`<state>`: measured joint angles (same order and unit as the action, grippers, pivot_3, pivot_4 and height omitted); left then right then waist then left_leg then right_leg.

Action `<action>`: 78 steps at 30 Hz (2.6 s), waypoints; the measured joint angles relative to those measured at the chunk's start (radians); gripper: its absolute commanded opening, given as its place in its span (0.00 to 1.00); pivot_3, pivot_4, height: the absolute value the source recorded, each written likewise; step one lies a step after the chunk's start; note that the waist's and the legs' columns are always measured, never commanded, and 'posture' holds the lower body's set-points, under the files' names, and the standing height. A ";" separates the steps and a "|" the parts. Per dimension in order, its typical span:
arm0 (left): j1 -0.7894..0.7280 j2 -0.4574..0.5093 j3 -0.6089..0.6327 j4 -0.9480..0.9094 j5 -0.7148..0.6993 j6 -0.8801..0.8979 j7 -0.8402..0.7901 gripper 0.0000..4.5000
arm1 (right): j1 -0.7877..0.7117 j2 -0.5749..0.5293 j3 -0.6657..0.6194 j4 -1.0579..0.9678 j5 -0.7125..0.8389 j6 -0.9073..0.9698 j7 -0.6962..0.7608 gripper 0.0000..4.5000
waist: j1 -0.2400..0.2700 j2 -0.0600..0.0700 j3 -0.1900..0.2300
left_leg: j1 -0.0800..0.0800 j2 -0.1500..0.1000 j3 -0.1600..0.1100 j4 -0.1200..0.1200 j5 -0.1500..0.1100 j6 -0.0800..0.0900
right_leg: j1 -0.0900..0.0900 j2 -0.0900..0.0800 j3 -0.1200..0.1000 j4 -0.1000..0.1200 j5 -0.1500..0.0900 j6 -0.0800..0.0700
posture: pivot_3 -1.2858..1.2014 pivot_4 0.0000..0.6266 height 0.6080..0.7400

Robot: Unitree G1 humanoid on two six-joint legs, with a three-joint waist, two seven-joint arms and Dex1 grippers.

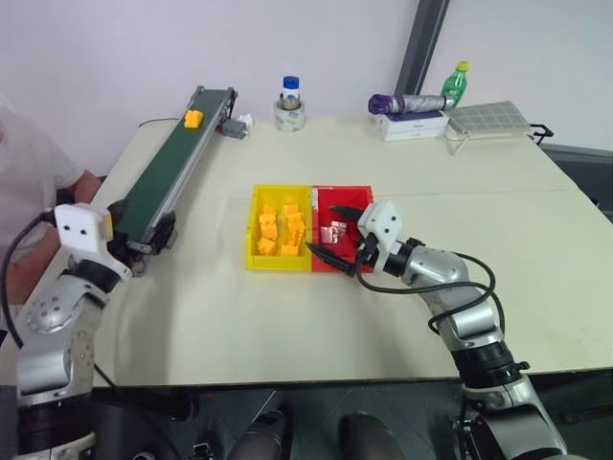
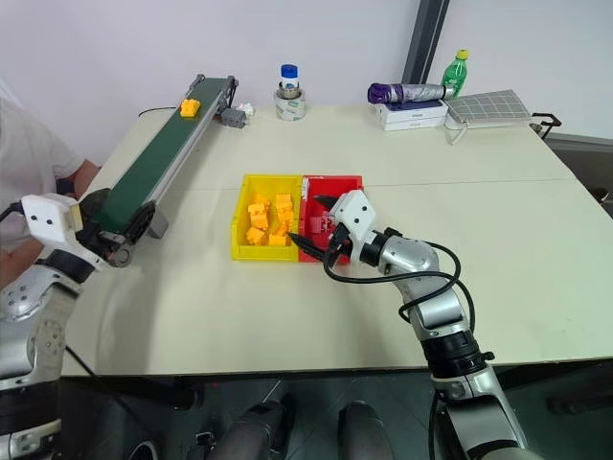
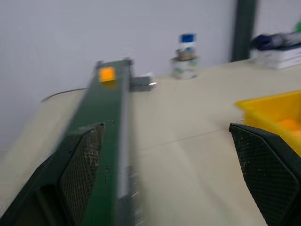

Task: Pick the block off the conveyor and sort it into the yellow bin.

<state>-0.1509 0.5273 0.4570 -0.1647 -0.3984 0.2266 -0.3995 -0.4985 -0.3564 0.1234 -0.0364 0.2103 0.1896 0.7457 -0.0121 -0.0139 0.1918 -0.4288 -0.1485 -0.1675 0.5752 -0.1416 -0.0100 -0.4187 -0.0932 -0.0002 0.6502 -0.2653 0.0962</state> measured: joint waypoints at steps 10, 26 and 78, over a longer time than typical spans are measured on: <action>0.104 -0.008 0.070 -0.038 0.051 0.101 0.167 0.99 | 0.000 0.005 0.010 0.003 0.000 -0.002 0.011 1.00 | 0.002 0.000 0.000 | 0.000 0.000 0.000 0.000 0.000 0.000 | 0.000 0.000 0.000 0.000 0.000 0.000 | 0.52 0.24 1.00; 0.072 0.013 0.113 -0.043 -0.030 0.185 0.139 0.99 | 0.000 0.005 0.009 0.003 0.005 -0.006 0.020 1.00 | 0.000 0.000 0.000 | 0.000 0.001 0.000 0.000 0.000 0.000 | 0.000 0.001 0.000 0.000 0.000 0.000 | 0.52 0.24 1.00; -0.625 0.213 -0.213 0.868 0.192 0.137 -0.085 0.99 | 0.014 0.004 0.012 -0.015 0.035 0.001 0.021 1.00 | -0.006 -0.001 0.000 | 0.000 0.001 0.000 -0.001 0.000 0.000 | -0.001 0.002 -0.001 0.000 0.003 0.005 | 0.52 0.24 1.00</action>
<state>-0.7759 0.7403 0.2444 0.7037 -0.2063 0.3631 -0.4849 -0.4841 -0.3520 0.1349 -0.0513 0.2448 0.1903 0.7664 -0.0185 -0.0145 0.1915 -0.4292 -0.1471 -0.1671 0.5747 -0.1416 -0.0102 -0.4201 -0.0913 -0.0009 0.6500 -0.2621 0.1015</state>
